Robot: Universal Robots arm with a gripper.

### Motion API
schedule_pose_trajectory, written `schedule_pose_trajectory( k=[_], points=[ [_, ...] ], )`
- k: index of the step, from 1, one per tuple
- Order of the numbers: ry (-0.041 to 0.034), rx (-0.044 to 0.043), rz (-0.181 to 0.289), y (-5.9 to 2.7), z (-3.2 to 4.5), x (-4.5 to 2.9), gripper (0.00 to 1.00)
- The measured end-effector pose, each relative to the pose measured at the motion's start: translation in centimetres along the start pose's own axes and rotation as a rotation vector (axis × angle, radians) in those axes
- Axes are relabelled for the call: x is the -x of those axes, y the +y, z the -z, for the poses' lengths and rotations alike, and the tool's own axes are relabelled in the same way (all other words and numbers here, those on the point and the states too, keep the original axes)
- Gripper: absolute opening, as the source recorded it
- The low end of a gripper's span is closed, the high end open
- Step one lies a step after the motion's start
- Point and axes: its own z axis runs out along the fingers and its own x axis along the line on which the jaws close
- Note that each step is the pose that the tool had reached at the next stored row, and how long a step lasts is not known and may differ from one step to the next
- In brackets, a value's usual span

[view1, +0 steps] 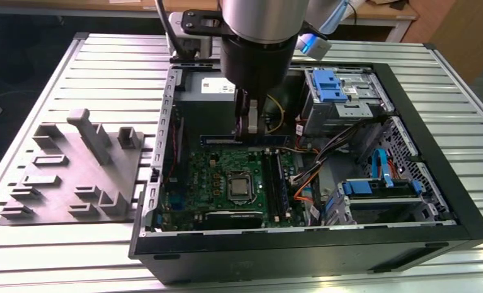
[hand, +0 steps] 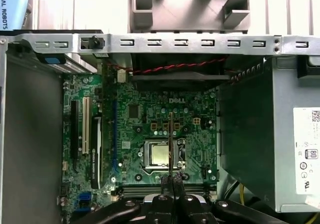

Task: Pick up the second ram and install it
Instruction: 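Pick up the second ram and move it above second insertion slot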

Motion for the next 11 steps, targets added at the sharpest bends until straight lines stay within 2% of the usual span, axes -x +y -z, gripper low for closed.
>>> schedule_pose_trajectory(
  k=[2, 4, 11],
  points=[
    [-0.0072, 0.0002, 0.000, -0.01, -0.29, 0.01, 0.11],
    [-0.0111, 0.0001, 0.001, -0.03, -0.54, 0.05, 0.11],
    [-0.0127, 0.0002, 0.001, -0.06, -1.35, 0.07, 0.11]
  ],
)
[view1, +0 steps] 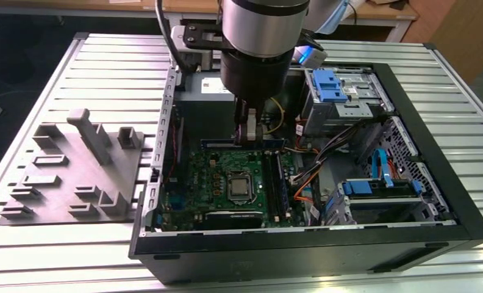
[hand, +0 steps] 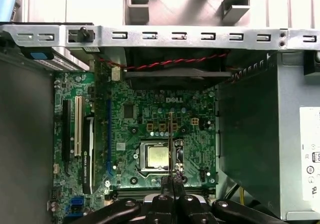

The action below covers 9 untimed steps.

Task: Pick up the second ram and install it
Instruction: 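Pick up the second ram and move it above second insertion slot, then insert the second ram into the second slot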

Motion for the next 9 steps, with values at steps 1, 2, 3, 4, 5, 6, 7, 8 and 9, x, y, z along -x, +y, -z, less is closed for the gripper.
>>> schedule_pose_trajectory(
  k=[1, 2, 3, 4, 5, 6, 7, 8, 9],
  points=[
    [0.0001, 0.0001, 0.000, 0.00, -0.05, 0.00, 0.11],
    [0.0003, 0.0001, 0.000, 0.00, -0.06, 0.00, 0.11],
    [0.0003, 0.0002, 0.000, 0.00, -0.06, 0.00, 0.11],
    [0.0001, 0.0001, 0.000, 0.00, -0.08, -0.01, 0.11],
    [0.0001, 0.0000, 0.000, 0.00, -0.09, -0.01, 0.11],
    [0.0001, 0.0000, 0.000, 0.00, -0.09, 0.00, 0.11],
    [0.0001, 0.0000, 0.000, -0.01, -0.09, 0.00, 0.11],
    [0.0001, 0.0001, 0.000, 0.00, -0.09, -0.01, 0.11],
    [0.0001, 0.0001, 0.000, 0.00, -0.09, -0.01, 0.11]
  ],
)
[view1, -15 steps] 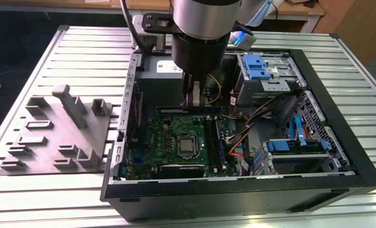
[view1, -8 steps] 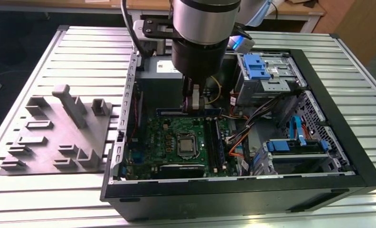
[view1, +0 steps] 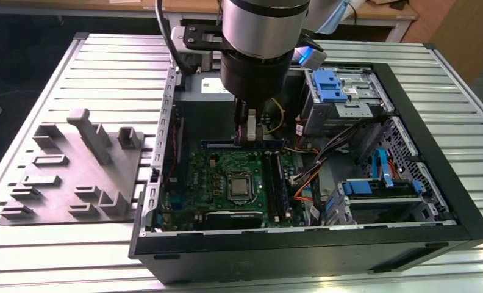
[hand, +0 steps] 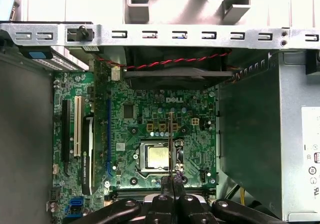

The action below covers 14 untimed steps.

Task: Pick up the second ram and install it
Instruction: 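Insert the second ram into the second slot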

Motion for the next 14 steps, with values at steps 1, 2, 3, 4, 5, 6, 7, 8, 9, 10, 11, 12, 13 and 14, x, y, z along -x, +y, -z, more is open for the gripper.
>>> schedule_pose_trajectory(
  k=[1, 2, 3, 4, 5, 6, 7, 8, 9, 10, 11, 12, 13, 14],
  points=[
    [0.0000, 0.0000, 0.000, 0.00, 0.00, 0.00, 0.11],
    [0.0000, 0.0000, 0.000, 0.00, 0.00, 0.00, 0.11],
    [0.0000, 0.0000, 0.000, 0.00, 0.00, 0.00, 0.11],
    [0.0000, 0.0000, 0.000, 0.00, 0.00, 0.00, 0.11],
    [0.0000, 0.0000, 0.000, 0.00, 0.00, 0.00, 0.11],
    [0.0000, 0.0000, 0.000, 0.00, 0.00, 0.00, 0.11],
    [0.0000, -0.0001, -0.001, 0.00, -0.01, 0.00, 0.11],
    [-0.0004, -0.0003, -0.006, 0.00, -0.01, 0.00, 0.11],
    [-0.0011, -0.0008, -0.018, 0.00, -0.02, 0.00, 0.11],
    [-0.0018, -0.0015, -0.033, 0.00, -0.03, 0.00, 0.11],
    [-0.0025, -0.0022, -0.050, 0.00, -0.03, 0.00, 0.11],
    [-0.0034, -0.0029, -0.066, 0.00, -0.03, 0.00, 0.11],
    [-0.0042, -0.0037, -0.084, -0.01, -0.04, 0.00, 0.11],
    [-0.0049, -0.0046, -0.102, 0.00, -0.04, 0.00, 0.11]
  ],
)
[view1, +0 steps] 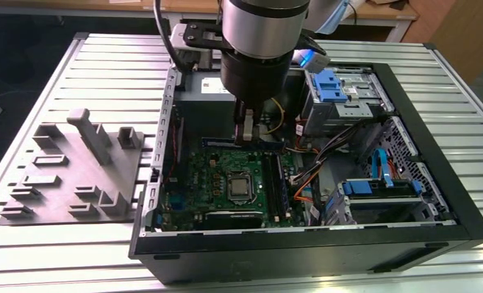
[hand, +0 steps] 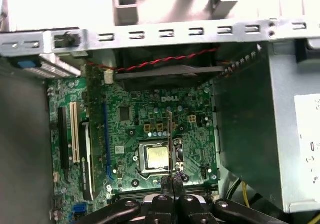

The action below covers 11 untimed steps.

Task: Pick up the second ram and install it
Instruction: 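Insert the second ram into the second slot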

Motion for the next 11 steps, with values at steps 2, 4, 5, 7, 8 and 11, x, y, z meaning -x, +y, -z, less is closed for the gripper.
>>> schedule_pose_trajectory(
  k=[2, 4, 5, 7, 8, 11],
  points=[
    [-0.0012, -0.0016, -0.035, 0.00, -0.01, 0.00, 0.11],
    [-0.0027, -0.0032, -0.070, 0.00, -0.02, 0.00, 0.11],
    [-0.0036, -0.0040, -0.088, 0.00, -0.03, 0.00, 0.11],
    [-0.0053, -0.0056, -0.126, 0.00, -0.05, 0.00, 0.11],
    [-0.0062, -0.0063, -0.143, 0.00, -0.06, 0.00, 0.11],
    [-0.0089, -0.0087, -0.197, -0.01, -0.09, 0.00, 0.11]
  ],
)
